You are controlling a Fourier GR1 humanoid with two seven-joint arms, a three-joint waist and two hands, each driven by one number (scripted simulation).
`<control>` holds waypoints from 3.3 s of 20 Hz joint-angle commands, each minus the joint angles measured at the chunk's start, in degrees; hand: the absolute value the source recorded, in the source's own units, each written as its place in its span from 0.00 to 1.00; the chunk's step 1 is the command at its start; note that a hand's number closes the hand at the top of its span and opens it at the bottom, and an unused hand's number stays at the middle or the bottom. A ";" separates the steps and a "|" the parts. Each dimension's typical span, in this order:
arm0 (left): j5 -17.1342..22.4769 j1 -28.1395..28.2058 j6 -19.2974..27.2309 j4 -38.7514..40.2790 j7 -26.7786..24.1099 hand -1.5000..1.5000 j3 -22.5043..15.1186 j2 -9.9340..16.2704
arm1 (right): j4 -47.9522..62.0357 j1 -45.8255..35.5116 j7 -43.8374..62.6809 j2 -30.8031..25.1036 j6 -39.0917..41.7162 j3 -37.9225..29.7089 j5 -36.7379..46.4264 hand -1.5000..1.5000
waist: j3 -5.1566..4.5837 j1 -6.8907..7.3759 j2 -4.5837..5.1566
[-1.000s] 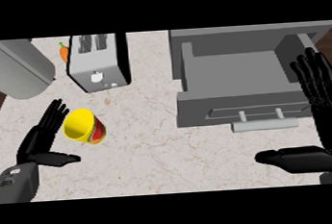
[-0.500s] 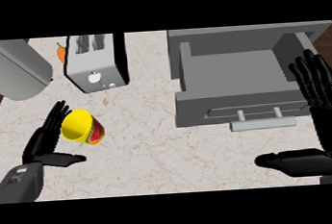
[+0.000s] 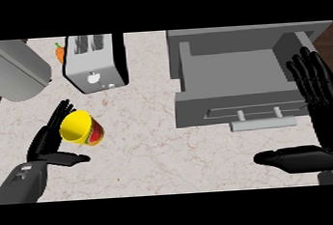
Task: Pick up the cup, place it into the drawer and close the drawer
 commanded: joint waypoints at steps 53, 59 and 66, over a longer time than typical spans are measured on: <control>13.36 -6.38 6.15 -29.53 4.38 1.00 1.72 -14.91 | 0.82 3.50 -1.21 -1.32 1.58 -3.97 -1.60 0.00 | 0.42 2.62 -1.40; 13.14 -9.29 14.76 -44.46 18.74 1.00 -2.80 -19.49 | 1.52 2.63 -0.55 -2.31 1.59 -5.88 -2.33 0.00 | 0.41 2.92 -1.50; 13.41 -19.02 20.52 -46.89 30.30 1.00 -6.36 -19.05 | 5.61 0.29 -2.77 -3.89 3.87 -7.86 -4.49 0.00 | 0.35 1.96 -0.94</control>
